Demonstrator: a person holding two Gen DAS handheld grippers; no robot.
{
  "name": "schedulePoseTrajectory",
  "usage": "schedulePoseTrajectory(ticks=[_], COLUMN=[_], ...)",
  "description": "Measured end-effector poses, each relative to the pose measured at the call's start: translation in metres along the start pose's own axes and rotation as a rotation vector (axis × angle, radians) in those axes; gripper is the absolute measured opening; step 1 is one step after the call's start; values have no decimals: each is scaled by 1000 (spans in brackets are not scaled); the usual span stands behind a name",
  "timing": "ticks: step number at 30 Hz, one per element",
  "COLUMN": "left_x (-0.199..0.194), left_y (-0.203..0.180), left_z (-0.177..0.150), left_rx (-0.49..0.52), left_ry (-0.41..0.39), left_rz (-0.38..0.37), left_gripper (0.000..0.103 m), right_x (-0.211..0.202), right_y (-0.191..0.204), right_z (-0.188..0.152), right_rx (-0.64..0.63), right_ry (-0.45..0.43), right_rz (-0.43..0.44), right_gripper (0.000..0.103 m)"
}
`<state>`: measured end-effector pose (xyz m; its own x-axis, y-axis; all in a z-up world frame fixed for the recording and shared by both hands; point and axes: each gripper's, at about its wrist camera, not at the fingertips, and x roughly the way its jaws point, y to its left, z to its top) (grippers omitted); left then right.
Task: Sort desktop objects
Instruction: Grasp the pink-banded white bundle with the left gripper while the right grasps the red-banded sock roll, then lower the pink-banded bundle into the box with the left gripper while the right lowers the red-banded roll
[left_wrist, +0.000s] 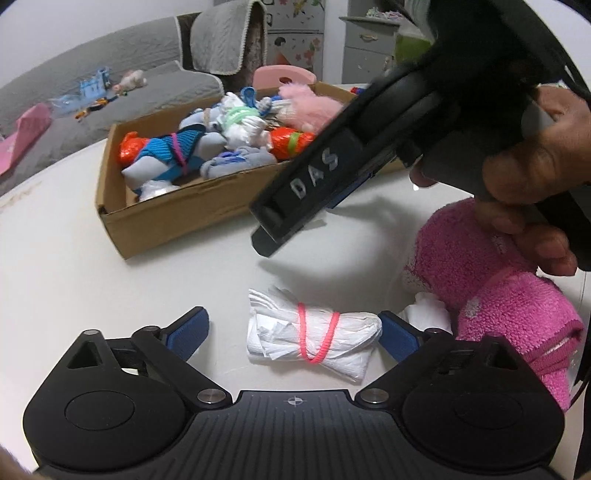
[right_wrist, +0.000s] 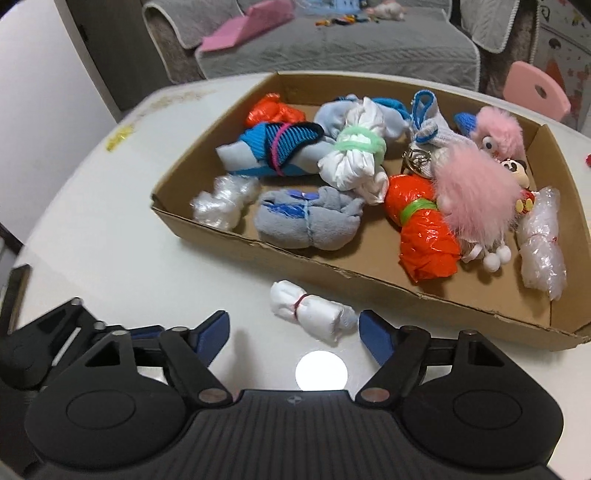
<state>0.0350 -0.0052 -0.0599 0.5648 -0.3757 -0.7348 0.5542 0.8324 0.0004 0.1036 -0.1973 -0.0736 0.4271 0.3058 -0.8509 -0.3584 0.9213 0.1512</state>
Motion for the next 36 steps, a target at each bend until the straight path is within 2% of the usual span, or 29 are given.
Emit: schedulePoseTrajectory(ticks=[1,3,4,5,7,13,19,28,36], left_x=[-1,-4,-5,-7,-10,-18,-27,-42,-40], left_y=[2,6,8,10,16,28,33,40,43], left_z=[0,0,0,0,0,-3,1,14,34], left_rx=[-9,-24,-31,-39,-58,-91,-98,-128,-156], left_ry=[-4,-9,-12,-12,-11,-17,-48,-121,-181], left_rz=[6,14,17,17,12,42,68,156,232], left_gripper=[92,81,78,76,76,75,75,75,75], right_x=[1,1,0,0,-1,-12,-41,-88,-97], right_y=[3,9,10,12,11,1,-6,-43,-75], right_z=[0,0,-1,-4,-9,-26,-26,-30,-20], right_rx=[-13,-52,-66,-78,-83,-72,-98,-86,-63], right_ry=[2,1,-5,-9,-15,-71,-152,-326,-465], right_rz=[-17,-55,-64,-69,-58,-18,4,19,18], right_gripper=[68,56,42,33,27,26,26,26,26])
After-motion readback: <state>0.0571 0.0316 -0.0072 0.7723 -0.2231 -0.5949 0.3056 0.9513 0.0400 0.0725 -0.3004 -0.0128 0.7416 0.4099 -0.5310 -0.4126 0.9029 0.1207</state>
